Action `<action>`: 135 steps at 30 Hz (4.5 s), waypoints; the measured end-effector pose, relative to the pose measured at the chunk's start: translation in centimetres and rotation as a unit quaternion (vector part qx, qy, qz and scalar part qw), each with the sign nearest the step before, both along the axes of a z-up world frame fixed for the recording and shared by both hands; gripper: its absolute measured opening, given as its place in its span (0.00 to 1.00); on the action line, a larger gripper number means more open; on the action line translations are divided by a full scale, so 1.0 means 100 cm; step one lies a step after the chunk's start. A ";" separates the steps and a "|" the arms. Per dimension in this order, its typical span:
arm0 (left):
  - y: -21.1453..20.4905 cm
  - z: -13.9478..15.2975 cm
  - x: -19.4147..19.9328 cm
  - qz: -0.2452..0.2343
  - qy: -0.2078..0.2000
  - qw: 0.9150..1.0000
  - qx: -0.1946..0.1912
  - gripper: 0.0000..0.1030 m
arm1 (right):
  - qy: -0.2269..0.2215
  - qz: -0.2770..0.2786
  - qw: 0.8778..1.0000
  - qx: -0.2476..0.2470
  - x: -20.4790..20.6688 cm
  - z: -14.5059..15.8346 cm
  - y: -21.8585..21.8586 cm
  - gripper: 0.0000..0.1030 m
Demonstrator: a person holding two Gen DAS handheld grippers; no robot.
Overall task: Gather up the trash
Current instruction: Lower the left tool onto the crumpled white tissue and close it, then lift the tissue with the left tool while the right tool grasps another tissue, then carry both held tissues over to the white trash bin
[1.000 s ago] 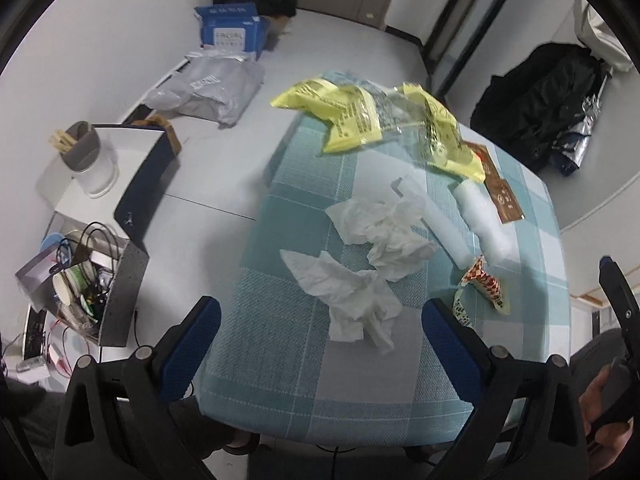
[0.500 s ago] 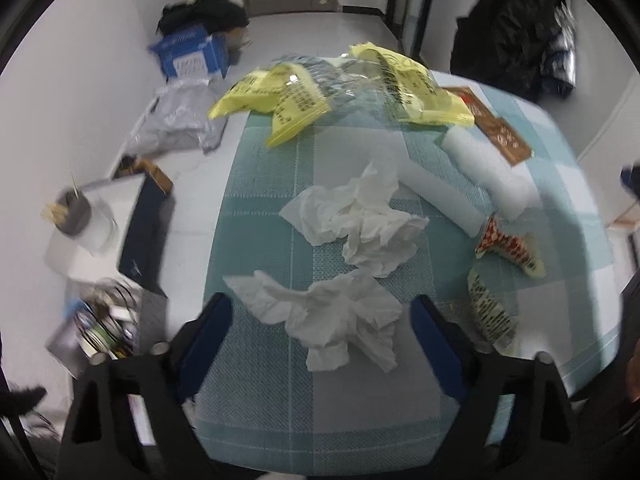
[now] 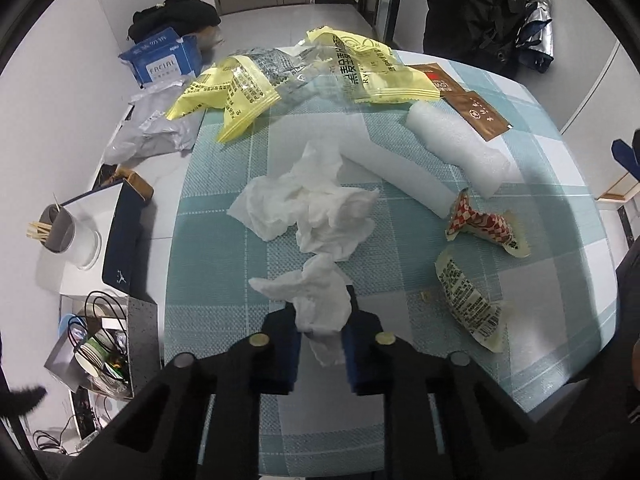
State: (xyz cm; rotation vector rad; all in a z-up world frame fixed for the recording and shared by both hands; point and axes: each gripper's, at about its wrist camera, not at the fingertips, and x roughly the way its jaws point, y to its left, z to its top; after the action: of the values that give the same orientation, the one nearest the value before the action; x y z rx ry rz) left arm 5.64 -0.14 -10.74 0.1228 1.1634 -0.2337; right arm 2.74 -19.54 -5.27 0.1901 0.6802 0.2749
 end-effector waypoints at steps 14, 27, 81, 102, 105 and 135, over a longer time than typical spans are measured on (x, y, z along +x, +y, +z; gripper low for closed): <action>0.028 0.026 -0.008 0.063 -0.006 0.995 -0.073 0.10 | 0.049 0.008 0.999 -0.004 0.002 -0.015 0.005 1.00; 0.073 0.062 -0.013 0.111 -0.092 0.981 -0.132 0.10 | 0.052 0.124 0.990 -0.043 0.033 0.001 0.080 0.98; 0.002 0.142 -0.021 0.052 -0.196 0.969 -0.143 0.10 | 0.000 0.110 0.993 -0.042 0.032 0.087 0.016 0.16; -0.228 0.225 -0.042 -0.227 -0.193 0.933 -0.200 0.10 | -0.070 -0.184 0.980 -0.025 -0.093 0.155 -0.249 0.16; -0.270 0.212 -0.040 -0.266 -0.152 0.934 -0.182 0.10 | -0.038 -0.234 0.971 -0.013 -0.107 0.127 -0.285 0.16; -0.504 -0.036 -0.023 -0.428 0.351 0.832 -0.040 0.10 | 0.248 -0.364 0.887 0.143 -0.160 -0.178 -0.407 0.16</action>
State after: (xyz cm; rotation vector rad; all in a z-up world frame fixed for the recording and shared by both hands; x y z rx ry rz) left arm 3.35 -50.51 -14.31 0.5195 1.7718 -1.2051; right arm -13.21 -60.20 -23.08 0.7977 1.0203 -0.4208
